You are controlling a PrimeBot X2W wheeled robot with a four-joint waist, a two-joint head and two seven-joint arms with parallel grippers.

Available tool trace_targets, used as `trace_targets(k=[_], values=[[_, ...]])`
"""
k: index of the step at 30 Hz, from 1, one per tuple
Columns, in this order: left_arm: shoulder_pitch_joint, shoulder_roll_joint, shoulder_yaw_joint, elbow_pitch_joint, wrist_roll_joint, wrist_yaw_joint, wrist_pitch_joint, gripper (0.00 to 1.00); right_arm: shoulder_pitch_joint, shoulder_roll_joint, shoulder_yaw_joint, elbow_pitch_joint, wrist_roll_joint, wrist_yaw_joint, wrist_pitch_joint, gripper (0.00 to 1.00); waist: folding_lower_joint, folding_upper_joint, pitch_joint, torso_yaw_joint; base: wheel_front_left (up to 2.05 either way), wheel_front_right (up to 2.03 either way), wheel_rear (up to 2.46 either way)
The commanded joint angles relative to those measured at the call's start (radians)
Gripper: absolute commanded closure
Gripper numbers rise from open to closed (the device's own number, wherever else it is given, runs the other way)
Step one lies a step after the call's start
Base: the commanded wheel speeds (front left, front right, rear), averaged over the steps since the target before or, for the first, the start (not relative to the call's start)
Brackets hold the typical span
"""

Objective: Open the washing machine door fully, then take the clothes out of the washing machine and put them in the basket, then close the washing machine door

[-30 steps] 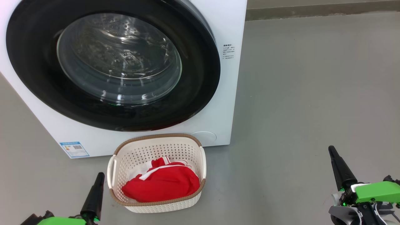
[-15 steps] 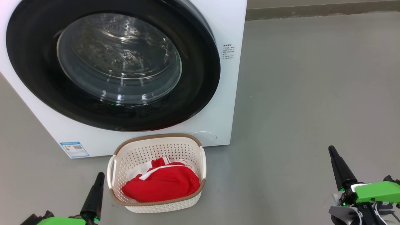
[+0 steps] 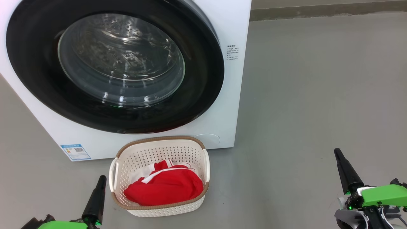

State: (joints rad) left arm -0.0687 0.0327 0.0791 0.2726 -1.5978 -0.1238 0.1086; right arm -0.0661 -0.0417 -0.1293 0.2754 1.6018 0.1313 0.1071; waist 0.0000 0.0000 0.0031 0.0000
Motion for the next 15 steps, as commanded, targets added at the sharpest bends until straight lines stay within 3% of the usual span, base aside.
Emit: trace_targets(k=[1,15], values=[[-0.039,0.018,0.035,-0.027,-0.011,-0.007,0.005,1.00,-0.042,-0.009,0.015,-0.031,0.007,-0.001,0.006,1.00,0.0000,0.0000,0.000,0.000,0.00,0.00,0.00],[-0.039,0.018,0.035,-0.027,-0.011,-0.007,0.005,1.00,-0.042,-0.009,0.015,-0.031,0.007,-0.001,0.006,1.00,0.0000,0.0000,0.000,0.000,0.00,0.00,0.00]])
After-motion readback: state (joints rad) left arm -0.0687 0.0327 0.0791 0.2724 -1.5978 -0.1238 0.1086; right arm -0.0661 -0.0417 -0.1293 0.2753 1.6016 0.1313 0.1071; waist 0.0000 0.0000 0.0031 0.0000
